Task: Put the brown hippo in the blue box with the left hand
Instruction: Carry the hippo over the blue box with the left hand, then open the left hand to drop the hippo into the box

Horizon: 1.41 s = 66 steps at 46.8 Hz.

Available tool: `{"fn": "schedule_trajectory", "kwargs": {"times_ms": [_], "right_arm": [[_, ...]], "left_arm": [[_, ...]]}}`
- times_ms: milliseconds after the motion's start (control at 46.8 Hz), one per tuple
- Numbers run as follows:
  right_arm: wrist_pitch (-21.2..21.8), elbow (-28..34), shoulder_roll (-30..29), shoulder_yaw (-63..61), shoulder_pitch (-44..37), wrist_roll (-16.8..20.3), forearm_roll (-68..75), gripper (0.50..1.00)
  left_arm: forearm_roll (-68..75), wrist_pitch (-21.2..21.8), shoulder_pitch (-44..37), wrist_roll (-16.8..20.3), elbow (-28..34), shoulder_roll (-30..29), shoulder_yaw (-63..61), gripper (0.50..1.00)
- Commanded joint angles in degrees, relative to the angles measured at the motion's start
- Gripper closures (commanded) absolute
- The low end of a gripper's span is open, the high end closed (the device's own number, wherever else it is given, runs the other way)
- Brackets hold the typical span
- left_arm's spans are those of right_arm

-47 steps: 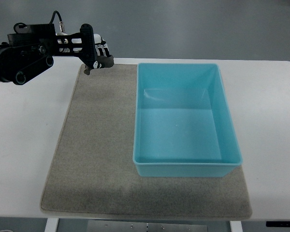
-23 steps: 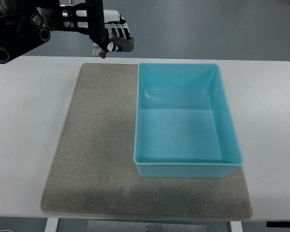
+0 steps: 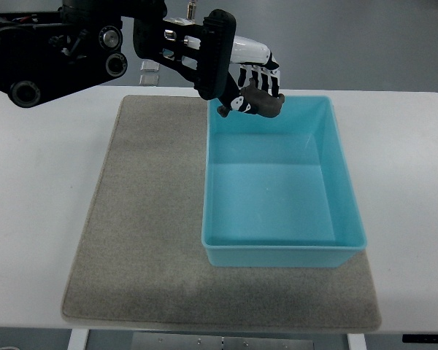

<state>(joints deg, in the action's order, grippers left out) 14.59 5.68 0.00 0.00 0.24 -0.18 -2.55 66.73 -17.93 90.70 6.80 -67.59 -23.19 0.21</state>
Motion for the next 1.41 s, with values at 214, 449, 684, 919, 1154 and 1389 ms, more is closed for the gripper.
{"fn": "schedule_trajectory", "kwargs": {"times_ms": [214, 449, 684, 919, 1154, 1389], "right_arm": [[0.0, 0.0, 0.0, 0.0, 0.0, 0.0, 0.0, 0.564], [0.0, 0.0, 0.0, 0.0, 0.0, 0.0, 0.0, 0.564], [0.0, -0.1, 0.0, 0.0, 0.0, 0.0, 0.0, 0.564], [0.0, -0.1, 0.0, 0.0, 0.0, 0.0, 0.0, 0.564], [0.0, 0.0, 0.0, 0.0, 0.0, 0.0, -0.1, 0.564], [0.0, 0.0, 0.0, 0.0, 0.0, 0.0, -0.1, 0.564]], "left_arm": [[3.9, 0.9, -4.6, -0.5, -0.7, 3.6, -0.7, 1.0], [6.1, 2.3, -8.8, -0.7, 2.3, 8.2, -0.7, 1.0], [7.5, 4.3, -10.5, -0.8, 3.2, 9.5, -0.5, 1.0], [6.1, 4.4, -10.5, -0.7, 3.1, 9.0, 1.5, 0.506], [3.5, 4.4, -10.5, -0.7, 3.0, 8.2, 3.5, 0.501], [-4.7, 3.9, -11.0, -0.7, 2.6, 3.7, 8.1, 0.501]]}}
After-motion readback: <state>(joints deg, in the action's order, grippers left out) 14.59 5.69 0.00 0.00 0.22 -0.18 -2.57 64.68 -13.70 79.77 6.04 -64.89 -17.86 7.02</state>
